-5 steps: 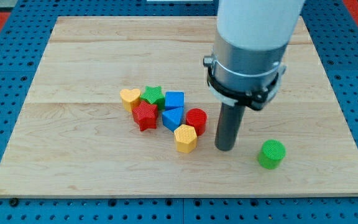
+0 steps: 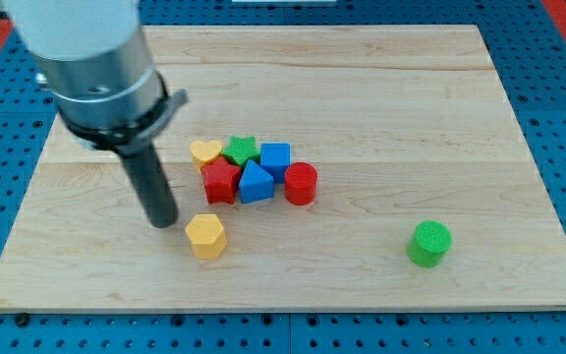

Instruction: Push the yellow hexagon towards the left of the green circle

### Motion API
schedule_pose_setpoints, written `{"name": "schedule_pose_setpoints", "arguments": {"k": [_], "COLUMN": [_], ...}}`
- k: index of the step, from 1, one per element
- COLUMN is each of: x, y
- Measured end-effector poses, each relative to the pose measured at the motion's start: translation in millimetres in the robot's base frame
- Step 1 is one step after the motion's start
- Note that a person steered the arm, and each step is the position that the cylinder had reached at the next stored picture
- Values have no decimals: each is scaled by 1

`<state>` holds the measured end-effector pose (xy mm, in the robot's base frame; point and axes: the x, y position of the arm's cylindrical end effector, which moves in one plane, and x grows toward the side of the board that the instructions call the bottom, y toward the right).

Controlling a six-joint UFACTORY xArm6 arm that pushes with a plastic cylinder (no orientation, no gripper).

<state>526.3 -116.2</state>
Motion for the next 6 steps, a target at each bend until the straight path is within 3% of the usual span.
{"name": "schedule_pose_setpoints", "arguments": {"k": [2, 4, 6], "x": [39, 24, 8], "y": [-7, 61, 54]}}
